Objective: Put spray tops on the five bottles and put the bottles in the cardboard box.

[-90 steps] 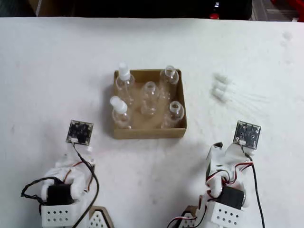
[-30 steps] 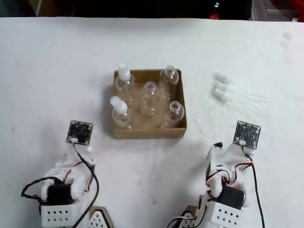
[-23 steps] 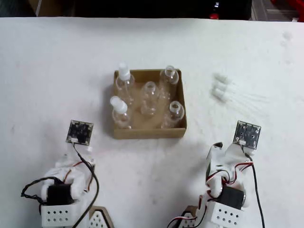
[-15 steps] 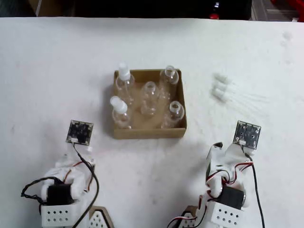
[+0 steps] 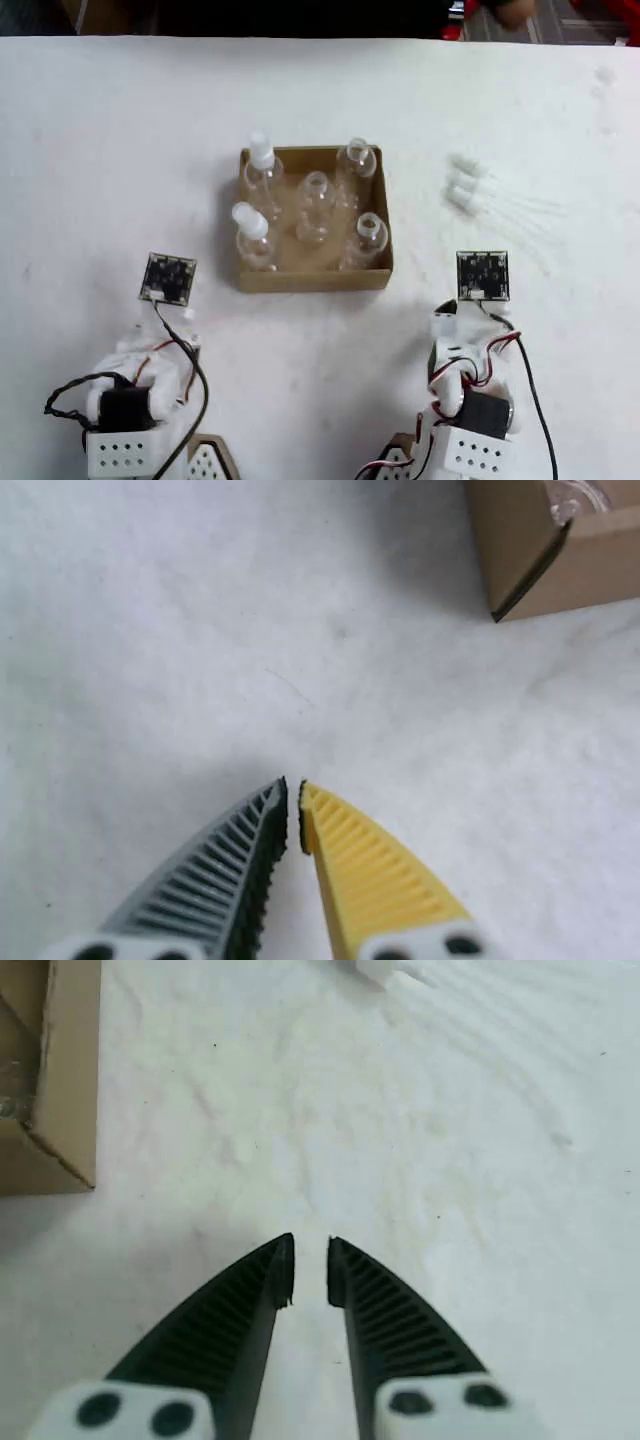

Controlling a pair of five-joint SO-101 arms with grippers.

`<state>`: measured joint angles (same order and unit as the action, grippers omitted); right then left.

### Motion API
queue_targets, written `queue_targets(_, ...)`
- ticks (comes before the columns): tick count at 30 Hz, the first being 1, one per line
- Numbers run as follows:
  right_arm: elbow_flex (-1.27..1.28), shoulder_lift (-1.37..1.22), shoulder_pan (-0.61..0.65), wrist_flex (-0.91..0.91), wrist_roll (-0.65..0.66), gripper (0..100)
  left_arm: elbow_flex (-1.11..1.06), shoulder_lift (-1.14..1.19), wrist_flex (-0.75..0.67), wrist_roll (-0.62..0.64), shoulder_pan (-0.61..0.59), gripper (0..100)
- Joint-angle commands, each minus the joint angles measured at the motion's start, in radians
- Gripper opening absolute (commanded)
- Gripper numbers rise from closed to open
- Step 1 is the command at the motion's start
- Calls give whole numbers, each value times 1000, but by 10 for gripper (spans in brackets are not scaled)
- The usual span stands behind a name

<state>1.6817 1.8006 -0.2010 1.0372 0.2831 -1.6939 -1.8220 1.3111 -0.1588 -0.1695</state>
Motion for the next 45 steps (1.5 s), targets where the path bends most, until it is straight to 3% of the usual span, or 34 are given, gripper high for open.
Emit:
queue_targets(1,8,4,-36,-36,-18,84,2,-8,-23,-6,13,25)
queue_targets(9,8,5,-48,-143,-5,91,2,-8,-23,-6,13,25)
queue_targets(16,8,5,-97,-286,296,91,2,-8,-23,-6,13,25)
queue_targets(19,-8,5,-93,-305,290,91,2,-8,-23,-6,13,25)
queue_targets(28,-371,-31,30,-35,250,91,2,-8,-23,-6,13,25)
queue_targets(32,-508,-255,45,-31,250,91,2,-8,-23,-6,13,25)
queue_targets(40,-895,-970,45,7,252,91,2,-8,-23,-6,13,25)
queue_targets(45,-1135,-1325,48,42,354,91,2,-8,-23,-6,13,25)
